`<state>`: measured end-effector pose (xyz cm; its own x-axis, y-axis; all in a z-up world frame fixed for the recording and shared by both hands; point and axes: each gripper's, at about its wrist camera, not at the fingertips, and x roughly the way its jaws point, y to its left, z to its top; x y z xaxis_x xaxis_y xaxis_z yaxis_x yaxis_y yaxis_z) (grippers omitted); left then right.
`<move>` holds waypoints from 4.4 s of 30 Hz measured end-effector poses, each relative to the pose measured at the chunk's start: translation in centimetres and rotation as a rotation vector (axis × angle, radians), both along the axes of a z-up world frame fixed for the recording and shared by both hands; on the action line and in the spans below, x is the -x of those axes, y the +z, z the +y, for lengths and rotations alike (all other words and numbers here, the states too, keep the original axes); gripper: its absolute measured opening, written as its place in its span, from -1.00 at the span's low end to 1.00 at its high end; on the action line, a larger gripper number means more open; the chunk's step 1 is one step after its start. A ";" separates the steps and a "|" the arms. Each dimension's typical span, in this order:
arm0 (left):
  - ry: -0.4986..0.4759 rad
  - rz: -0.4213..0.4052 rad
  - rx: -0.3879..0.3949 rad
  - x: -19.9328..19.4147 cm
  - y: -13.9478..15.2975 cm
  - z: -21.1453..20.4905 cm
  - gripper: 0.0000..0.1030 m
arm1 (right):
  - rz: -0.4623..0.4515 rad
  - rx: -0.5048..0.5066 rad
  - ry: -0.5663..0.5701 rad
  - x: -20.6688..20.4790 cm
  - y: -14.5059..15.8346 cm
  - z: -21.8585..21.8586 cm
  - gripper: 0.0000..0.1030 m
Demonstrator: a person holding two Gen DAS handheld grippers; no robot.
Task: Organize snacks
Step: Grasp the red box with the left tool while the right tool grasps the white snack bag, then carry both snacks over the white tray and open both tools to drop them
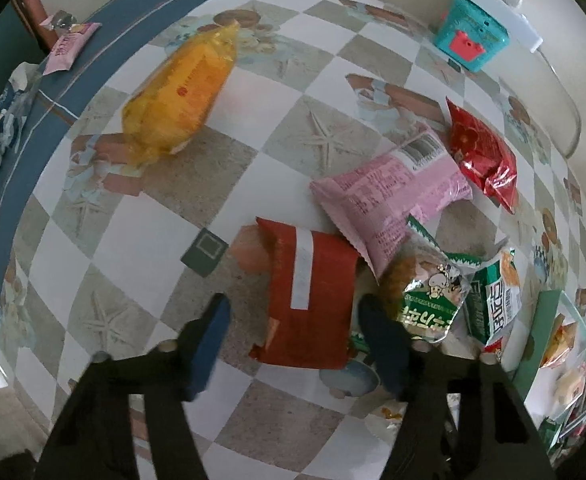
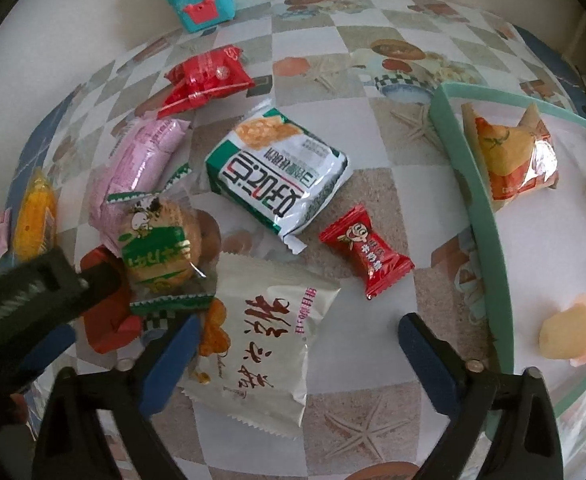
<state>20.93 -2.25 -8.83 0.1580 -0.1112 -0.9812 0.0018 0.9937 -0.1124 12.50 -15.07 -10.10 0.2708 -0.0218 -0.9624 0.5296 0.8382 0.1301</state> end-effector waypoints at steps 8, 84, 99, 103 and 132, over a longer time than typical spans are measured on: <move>0.001 0.008 0.035 0.9 -0.3 -0.2 -0.19 | -0.023 -0.020 0.006 -0.5 0.8 -0.1 0.21; -0.412 -0.197 -0.003 15.0 9.8 -20.2 -0.20 | -0.136 0.009 -0.443 18.1 10.2 -24.1 0.18; -0.488 -0.143 -0.005 16.8 7.1 -24.0 -0.20 | -0.091 0.009 -0.456 19.1 9.1 -25.5 0.18; -0.480 -0.125 -0.008 16.6 6.6 -23.9 -0.20 | -0.092 0.013 -0.441 18.8 9.2 -25.1 0.19; -0.276 -0.084 -0.127 12.9 4.9 -18.6 0.87 | 0.024 0.051 -0.345 16.4 7.1 -23.5 1.00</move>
<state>8.04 -20.85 -3.91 0.2197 -0.0388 -0.9748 0.2774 0.9604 0.0243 -3.88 -38.59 -2.99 0.2161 -0.1567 -0.9637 0.7855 0.6141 0.0762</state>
